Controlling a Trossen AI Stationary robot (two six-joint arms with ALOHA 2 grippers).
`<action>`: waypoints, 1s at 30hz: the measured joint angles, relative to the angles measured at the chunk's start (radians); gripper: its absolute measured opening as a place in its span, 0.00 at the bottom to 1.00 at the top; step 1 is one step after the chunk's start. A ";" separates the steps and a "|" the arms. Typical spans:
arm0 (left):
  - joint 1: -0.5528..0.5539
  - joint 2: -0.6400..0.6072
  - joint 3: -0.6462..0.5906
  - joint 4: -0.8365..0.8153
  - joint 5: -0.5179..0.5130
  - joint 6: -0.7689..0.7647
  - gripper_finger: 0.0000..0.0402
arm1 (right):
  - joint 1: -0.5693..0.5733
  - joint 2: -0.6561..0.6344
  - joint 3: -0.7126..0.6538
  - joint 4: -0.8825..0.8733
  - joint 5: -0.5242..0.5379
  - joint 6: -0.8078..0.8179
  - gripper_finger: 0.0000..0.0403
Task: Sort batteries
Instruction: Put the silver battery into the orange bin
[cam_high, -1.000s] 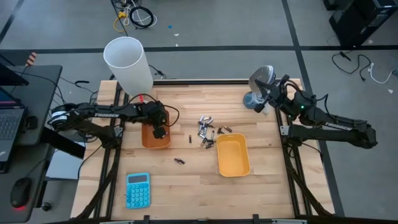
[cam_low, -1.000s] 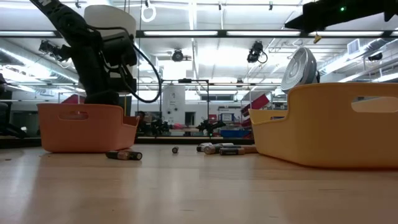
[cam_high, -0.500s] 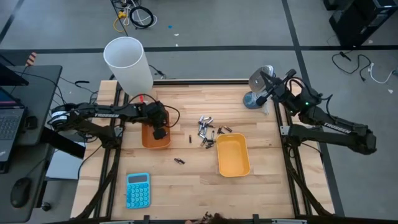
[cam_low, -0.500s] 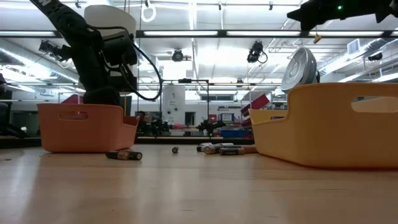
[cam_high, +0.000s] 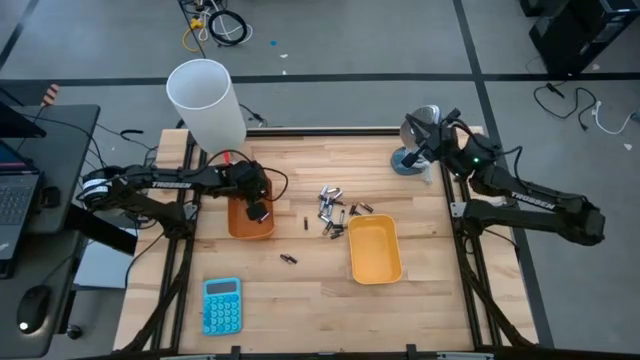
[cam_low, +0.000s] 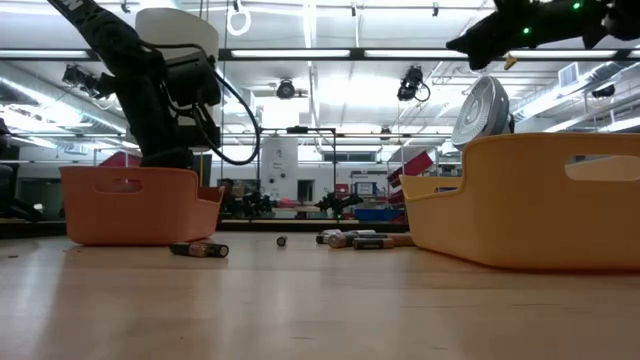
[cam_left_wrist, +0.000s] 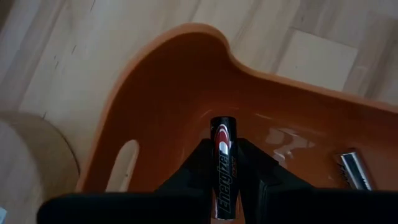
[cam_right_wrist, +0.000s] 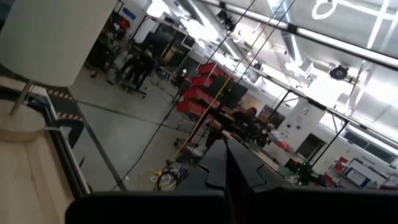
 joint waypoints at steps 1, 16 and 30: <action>0.000 0.000 0.000 0.000 -0.002 -0.001 0.11 | -0.003 0.008 0.000 0.000 0.000 0.000 0.00; 0.000 0.000 0.000 0.000 -0.017 -0.006 0.11 | -0.056 0.055 0.000 0.090 -0.005 -0.058 0.00; 0.000 0.000 0.000 -0.001 -0.045 -0.007 0.11 | -0.136 0.162 0.000 0.287 -0.018 -0.117 0.00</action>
